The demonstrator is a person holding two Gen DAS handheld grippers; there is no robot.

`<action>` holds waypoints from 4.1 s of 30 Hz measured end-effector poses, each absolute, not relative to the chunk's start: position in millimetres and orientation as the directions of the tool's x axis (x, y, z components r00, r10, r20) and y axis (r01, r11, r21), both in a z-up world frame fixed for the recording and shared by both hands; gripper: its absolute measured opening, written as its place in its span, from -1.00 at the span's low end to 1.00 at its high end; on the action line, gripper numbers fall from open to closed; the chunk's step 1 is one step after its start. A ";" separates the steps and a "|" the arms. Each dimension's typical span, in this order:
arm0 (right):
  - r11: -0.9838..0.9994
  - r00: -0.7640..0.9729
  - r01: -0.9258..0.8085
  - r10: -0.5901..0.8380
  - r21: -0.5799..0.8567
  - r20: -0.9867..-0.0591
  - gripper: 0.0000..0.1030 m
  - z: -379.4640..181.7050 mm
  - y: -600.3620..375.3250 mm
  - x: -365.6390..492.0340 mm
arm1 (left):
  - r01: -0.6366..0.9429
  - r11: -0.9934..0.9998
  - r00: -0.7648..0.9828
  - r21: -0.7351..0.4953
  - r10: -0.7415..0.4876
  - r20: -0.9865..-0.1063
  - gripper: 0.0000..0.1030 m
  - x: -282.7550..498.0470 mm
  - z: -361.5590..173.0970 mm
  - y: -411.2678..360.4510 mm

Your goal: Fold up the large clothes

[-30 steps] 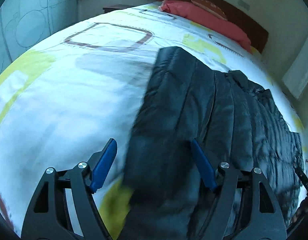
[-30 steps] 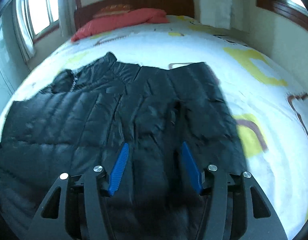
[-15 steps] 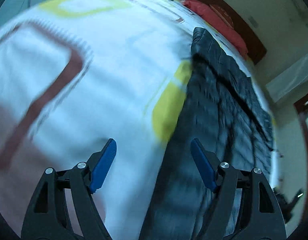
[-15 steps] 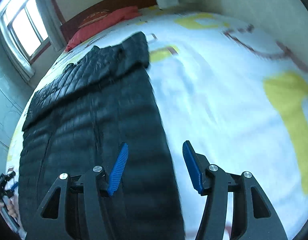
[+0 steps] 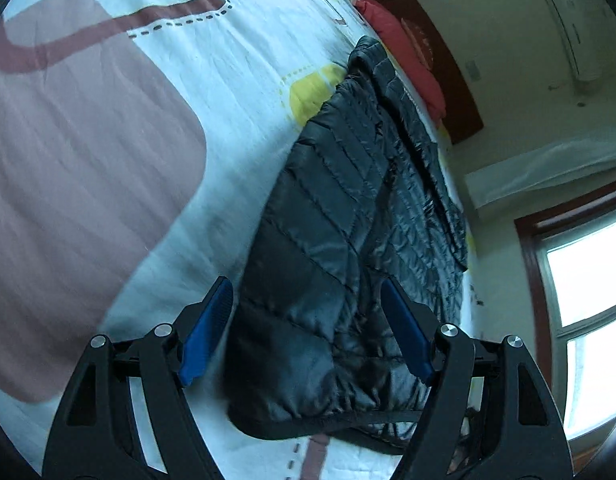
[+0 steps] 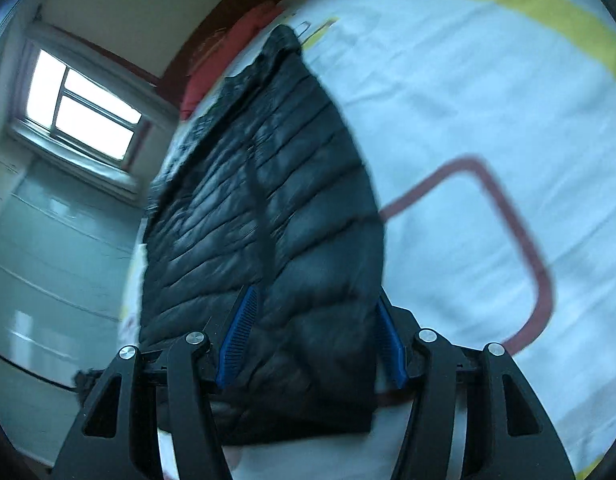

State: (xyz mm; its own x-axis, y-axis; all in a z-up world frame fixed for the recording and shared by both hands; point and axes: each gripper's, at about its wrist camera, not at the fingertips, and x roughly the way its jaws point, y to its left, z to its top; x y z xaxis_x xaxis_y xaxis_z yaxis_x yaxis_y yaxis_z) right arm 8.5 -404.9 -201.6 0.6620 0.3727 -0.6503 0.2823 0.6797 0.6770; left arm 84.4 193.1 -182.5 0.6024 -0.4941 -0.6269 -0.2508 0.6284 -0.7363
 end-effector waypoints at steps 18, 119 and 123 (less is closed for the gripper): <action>0.605 0.677 0.205 0.480 0.770 -0.558 0.09 -210.0 -396.0 24.4 | -0.208 0.631 0.629 -0.747 -0.499 -0.597 0.21 91.1 -186.6 167.8; 0.986 0.644 0.020 0.112 0.163 -0.757 0.20 -154.4 -330.7 497.0 | -0.099 0.946 0.657 -0.310 -0.172 -0.734 0.47 526.1 -142.6 88.8; 0.987 0.600 0.038 0.102 0.156 -0.794 0.20 -168.0 -331.8 498.3 | -0.107 0.948 0.656 -0.299 -0.158 -0.738 0.44 528.7 -147.8 91.4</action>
